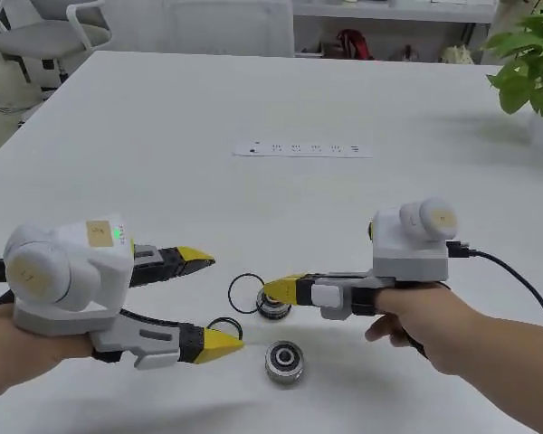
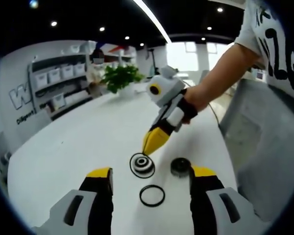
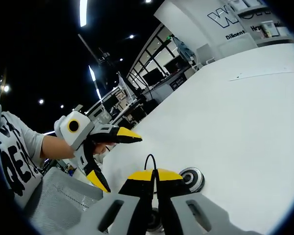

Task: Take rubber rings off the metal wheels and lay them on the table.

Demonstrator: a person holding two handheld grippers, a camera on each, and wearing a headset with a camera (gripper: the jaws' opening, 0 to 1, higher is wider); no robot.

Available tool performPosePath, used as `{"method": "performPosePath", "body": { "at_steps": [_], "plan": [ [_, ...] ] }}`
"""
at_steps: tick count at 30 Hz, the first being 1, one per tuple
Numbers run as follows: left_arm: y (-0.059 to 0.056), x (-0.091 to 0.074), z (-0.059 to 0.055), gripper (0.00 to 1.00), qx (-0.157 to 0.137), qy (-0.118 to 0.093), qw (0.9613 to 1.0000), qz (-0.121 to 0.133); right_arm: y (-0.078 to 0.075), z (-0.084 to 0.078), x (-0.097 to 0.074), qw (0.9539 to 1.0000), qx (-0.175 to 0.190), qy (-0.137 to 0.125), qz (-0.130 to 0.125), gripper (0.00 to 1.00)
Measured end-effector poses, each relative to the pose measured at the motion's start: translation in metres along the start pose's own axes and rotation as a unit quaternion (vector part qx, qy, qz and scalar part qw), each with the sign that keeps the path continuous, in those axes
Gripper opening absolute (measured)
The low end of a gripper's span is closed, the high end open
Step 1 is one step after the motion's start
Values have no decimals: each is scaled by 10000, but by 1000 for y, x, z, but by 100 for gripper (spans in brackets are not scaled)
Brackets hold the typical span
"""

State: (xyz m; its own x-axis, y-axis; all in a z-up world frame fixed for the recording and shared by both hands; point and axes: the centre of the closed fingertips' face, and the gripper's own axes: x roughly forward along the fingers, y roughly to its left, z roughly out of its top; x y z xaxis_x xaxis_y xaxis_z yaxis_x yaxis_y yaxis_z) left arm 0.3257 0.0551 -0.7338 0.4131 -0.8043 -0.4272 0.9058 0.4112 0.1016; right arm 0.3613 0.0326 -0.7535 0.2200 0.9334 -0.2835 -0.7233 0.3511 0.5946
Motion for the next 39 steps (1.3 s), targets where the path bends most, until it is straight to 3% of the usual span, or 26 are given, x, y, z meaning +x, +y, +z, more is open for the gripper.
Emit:
{"method": "performPosePath", "body": {
  "at_steps": [19,28,39],
  "plan": [
    [3,-16,-17,66,-74,75,9998,168,10,-22,19,9981,470,356,152,0],
    [4,-21,-22,66,-83,131,9996,215,8,-38,26,9951,675,720,62,0],
    [5,-22,-25,66,-83,159,9996,236,2,-43,30,9922,948,807,-85,0]
  ]
}}
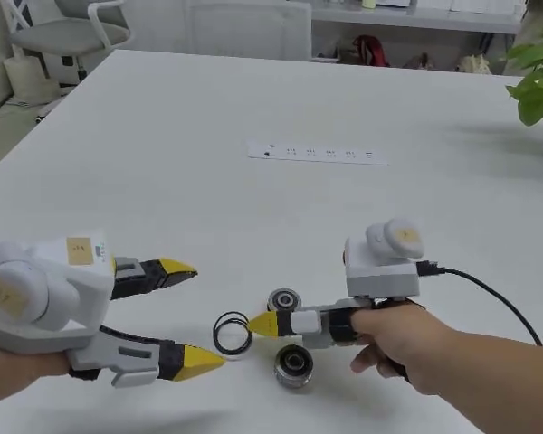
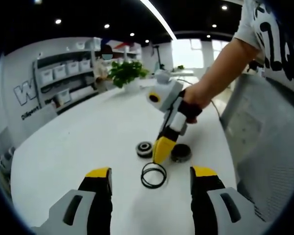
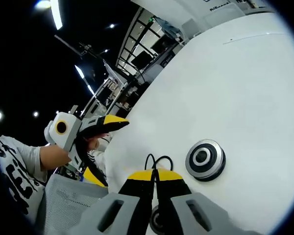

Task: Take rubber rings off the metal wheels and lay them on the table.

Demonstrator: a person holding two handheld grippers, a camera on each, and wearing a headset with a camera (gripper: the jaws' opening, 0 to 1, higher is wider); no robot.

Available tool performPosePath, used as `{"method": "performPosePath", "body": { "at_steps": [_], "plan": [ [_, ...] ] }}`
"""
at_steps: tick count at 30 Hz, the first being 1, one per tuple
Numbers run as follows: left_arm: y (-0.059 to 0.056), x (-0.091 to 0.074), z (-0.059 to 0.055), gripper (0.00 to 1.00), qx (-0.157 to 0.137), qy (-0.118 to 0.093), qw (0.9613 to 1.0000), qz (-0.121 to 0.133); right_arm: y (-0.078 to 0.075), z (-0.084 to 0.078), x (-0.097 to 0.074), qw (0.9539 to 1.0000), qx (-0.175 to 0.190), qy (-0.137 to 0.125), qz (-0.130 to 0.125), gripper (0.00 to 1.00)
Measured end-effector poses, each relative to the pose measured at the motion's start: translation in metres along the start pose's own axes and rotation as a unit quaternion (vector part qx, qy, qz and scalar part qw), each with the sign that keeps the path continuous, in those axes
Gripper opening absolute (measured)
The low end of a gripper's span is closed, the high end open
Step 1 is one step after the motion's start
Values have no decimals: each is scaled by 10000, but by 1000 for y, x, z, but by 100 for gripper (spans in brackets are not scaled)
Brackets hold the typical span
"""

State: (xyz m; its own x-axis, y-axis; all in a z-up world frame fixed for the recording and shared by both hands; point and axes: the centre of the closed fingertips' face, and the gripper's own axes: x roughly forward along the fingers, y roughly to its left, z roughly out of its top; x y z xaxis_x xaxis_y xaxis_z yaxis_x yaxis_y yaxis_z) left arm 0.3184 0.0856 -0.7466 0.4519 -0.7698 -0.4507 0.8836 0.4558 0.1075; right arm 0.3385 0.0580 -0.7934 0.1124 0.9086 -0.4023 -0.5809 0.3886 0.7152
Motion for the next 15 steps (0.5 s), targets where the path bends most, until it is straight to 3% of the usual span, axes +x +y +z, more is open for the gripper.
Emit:
{"method": "performPosePath", "body": {
  "at_steps": [15],
  "plan": [
    [-5,-1,1,65,-27,12,10000,2,-4,-3,3,9999,116,18,-109,0]
  ]
}}
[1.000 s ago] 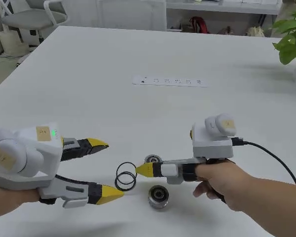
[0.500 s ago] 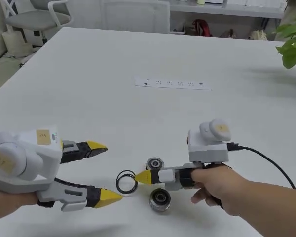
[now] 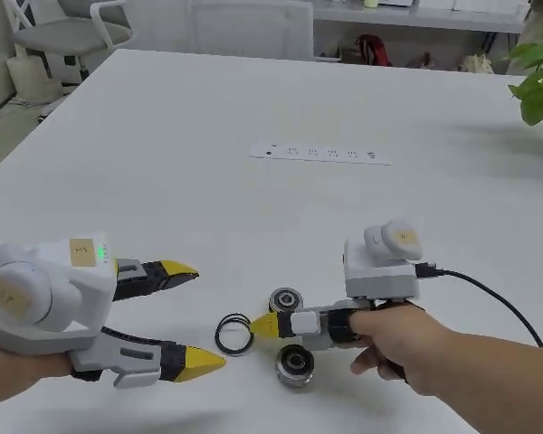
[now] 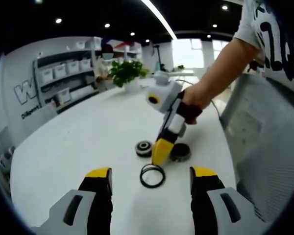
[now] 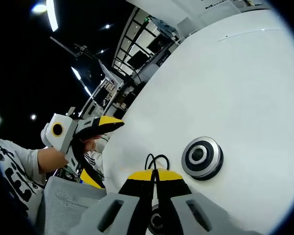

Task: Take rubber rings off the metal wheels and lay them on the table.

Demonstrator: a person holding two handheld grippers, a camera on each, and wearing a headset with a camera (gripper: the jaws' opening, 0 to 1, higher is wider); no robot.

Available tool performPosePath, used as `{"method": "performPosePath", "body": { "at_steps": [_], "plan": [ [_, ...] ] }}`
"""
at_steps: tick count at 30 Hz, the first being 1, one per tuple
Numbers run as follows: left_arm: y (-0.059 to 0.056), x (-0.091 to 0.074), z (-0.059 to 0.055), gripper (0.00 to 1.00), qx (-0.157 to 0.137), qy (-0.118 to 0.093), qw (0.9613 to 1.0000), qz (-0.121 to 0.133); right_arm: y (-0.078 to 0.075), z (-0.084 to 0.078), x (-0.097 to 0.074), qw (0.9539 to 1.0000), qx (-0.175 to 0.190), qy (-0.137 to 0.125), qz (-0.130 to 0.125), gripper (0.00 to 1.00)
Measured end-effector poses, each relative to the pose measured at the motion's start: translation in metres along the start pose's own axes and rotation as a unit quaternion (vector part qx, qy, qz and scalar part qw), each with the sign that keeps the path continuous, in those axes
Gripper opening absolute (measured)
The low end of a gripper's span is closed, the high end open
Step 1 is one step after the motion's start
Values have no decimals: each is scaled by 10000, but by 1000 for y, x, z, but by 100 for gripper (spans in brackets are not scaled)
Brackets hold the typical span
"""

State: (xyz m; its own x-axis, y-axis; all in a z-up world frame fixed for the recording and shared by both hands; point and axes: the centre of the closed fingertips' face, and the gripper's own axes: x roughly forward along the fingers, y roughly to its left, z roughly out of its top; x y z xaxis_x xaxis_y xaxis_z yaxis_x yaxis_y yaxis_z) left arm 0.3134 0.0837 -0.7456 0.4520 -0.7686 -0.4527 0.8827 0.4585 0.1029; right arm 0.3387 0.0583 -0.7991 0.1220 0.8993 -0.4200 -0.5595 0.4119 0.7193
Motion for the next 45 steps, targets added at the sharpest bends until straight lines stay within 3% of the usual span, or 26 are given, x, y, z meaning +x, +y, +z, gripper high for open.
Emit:
{"method": "performPosePath", "body": {
  "at_steps": [19,25,34,45],
  "plan": [
    [-2,1,1,65,-36,20,10000,-26,-7,3,0,9997,-164,-6,-154,0],
    [-3,1,-1,64,-35,37,10000,-34,-8,4,-1,9996,-229,-37,-172,5],
    [-3,1,1,64,-48,13,10000,-39,3,6,-3,9993,-366,-86,-81,10],
    [5,4,4,64,-39,-21,10000,-47,19,17,-14,9965,-825,-101,51,13]
  ]
}}
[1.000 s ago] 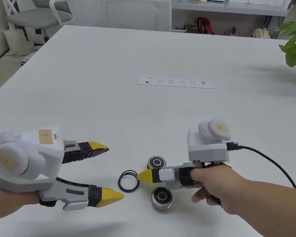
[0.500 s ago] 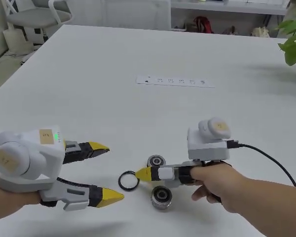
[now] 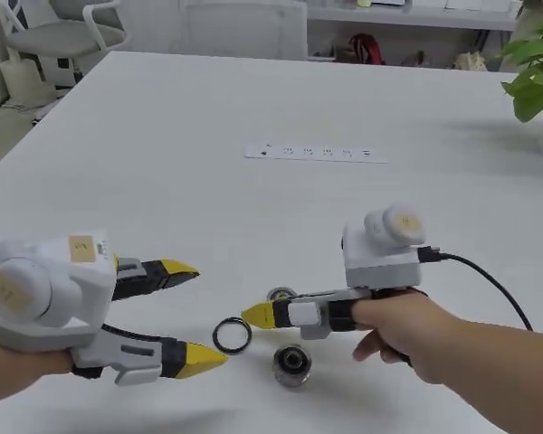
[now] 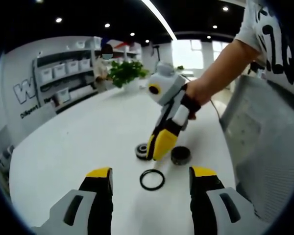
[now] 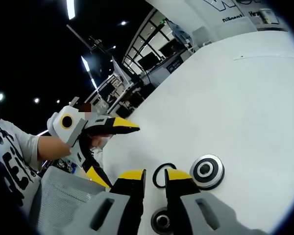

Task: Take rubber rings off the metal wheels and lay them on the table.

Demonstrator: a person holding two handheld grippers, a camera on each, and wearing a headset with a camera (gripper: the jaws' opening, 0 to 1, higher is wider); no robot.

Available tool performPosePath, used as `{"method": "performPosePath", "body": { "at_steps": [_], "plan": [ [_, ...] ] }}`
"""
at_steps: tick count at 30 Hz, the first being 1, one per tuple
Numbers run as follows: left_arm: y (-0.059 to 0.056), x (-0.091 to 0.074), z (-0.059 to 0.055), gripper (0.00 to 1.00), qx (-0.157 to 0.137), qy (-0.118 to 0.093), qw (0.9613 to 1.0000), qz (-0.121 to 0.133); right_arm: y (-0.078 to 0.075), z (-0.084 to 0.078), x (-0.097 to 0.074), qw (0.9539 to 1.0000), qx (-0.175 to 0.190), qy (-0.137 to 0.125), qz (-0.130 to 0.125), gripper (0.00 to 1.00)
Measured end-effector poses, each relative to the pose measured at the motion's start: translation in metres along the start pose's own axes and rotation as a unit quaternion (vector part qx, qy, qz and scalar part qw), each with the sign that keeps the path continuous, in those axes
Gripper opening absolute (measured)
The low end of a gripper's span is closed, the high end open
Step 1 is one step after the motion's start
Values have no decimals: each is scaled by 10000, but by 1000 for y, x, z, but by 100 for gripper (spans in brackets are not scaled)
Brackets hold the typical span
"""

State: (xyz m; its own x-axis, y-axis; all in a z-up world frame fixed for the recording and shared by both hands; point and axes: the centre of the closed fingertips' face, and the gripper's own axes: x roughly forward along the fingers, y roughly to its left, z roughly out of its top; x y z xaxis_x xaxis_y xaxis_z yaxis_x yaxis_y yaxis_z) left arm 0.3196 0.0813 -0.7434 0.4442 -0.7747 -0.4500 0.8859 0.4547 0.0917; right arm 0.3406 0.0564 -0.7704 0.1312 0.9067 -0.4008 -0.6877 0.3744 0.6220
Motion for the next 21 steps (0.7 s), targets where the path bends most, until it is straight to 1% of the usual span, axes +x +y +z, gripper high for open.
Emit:
{"method": "performPosePath", "body": {
  "at_steps": [6,17,21],
  "plan": [
    [3,0,3,64,-36,-41,10000,16,2,6,-8,9999,-155,-63,18,15],
    [5,1,9,66,-62,-82,9999,-5,-2,16,-26,9988,-439,-217,-85,18],
    [7,3,14,66,-72,-110,9999,-26,-5,20,-33,9983,-494,-280,-119,19]
  ]
}}
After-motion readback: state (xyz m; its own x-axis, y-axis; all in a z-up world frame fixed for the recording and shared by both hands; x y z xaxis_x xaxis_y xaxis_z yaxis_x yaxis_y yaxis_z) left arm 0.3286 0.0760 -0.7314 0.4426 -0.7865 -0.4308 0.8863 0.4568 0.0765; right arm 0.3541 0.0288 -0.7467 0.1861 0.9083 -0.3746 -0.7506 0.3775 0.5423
